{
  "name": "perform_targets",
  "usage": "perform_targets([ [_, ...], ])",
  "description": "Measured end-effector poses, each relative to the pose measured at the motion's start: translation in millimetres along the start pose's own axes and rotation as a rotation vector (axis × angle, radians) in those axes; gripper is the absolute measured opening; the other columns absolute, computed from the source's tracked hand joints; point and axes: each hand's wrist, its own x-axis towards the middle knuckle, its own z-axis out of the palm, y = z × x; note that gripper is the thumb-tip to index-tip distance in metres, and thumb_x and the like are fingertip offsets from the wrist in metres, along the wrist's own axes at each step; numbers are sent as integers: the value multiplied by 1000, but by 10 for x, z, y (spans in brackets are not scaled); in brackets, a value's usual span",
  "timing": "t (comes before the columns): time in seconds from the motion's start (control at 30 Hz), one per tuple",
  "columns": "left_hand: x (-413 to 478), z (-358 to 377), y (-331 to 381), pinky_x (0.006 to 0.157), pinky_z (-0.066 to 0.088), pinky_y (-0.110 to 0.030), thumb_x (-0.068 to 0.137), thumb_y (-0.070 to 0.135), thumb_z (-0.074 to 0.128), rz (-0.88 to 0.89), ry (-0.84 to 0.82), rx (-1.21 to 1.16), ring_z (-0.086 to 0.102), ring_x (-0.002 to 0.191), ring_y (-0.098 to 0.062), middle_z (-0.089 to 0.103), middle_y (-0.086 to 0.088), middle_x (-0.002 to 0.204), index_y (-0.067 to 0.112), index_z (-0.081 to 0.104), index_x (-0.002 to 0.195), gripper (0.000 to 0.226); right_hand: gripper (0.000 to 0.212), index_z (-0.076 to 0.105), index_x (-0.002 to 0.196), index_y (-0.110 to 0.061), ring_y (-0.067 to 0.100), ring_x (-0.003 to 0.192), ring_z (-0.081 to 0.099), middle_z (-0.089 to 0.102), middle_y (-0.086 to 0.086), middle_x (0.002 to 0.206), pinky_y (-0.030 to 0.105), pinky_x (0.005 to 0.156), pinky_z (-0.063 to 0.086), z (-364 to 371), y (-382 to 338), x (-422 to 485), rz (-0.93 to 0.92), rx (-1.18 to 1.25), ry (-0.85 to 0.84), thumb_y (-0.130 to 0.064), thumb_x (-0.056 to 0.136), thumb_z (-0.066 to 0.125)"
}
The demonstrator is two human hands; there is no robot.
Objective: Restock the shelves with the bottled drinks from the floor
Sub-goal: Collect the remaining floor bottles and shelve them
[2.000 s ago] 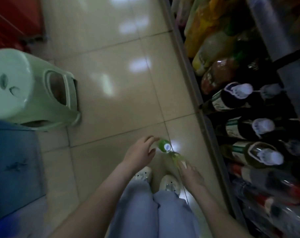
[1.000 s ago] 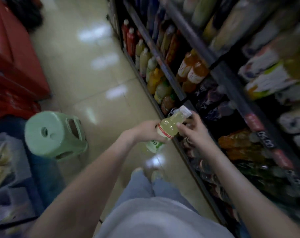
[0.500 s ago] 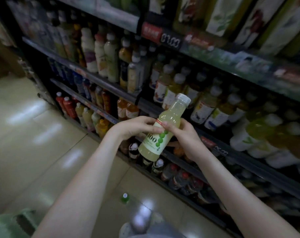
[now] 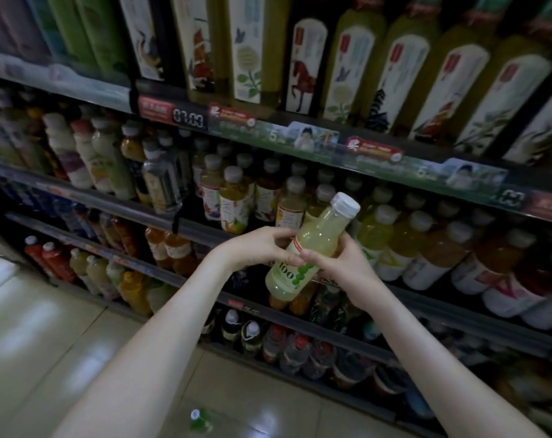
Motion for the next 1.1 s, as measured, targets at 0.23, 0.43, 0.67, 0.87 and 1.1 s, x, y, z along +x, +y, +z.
perform_targets([
  [0.23, 370, 507, 247, 93, 43, -23, 73, 39, 79, 43, -40, 359, 48, 120, -6, 47, 19, 129, 34, 30, 144, 87, 56, 50, 121, -28, -9, 90, 60, 63, -19, 103, 13, 72, 47, -433, 244, -67, -60, -4, 181, -23, 75, 82],
  [0.43, 647, 765, 377, 94, 45, -25, 70, 44, 80, 80, -104, 401, 52, 115, -4, 54, 17, 129, 35, 40, 139, 80, 58, 49, 120, -30, -20, 87, 57, 60, -23, 103, 4, 69, 46, -729, 418, -203, -72, -58, 216, -23, 73, 83],
  [0.67, 820, 936, 420, 99, 48, -37, 78, 52, 71, 160, -115, 352, 55, 114, -2, 58, 15, 125, 37, 48, 133, 61, 48, 54, 114, -33, -15, 90, 60, 66, -18, 101, 7, 71, 47, -1016, 482, -408, -64, -51, 391, -26, 75, 81],
  [0.87, 842, 959, 885, 97, 50, -33, 86, 41, 67, 302, -153, 371, 58, 106, 3, 62, 18, 115, 37, 54, 125, 42, 53, 56, 118, -28, -4, 99, 62, 66, -16, 108, 14, 79, 51, -1196, 276, -620, -116, -73, 504, -30, 71, 82],
  [1.1, 668, 801, 1208, 101, 44, -24, 85, 41, 68, 468, -232, 522, 49, 120, -1, 52, 13, 136, 31, 38, 143, 66, 41, 60, 105, -35, -4, 92, 65, 71, -19, 96, 12, 75, 51, -1230, -142, -733, -208, -71, 575, -23, 72, 81],
])
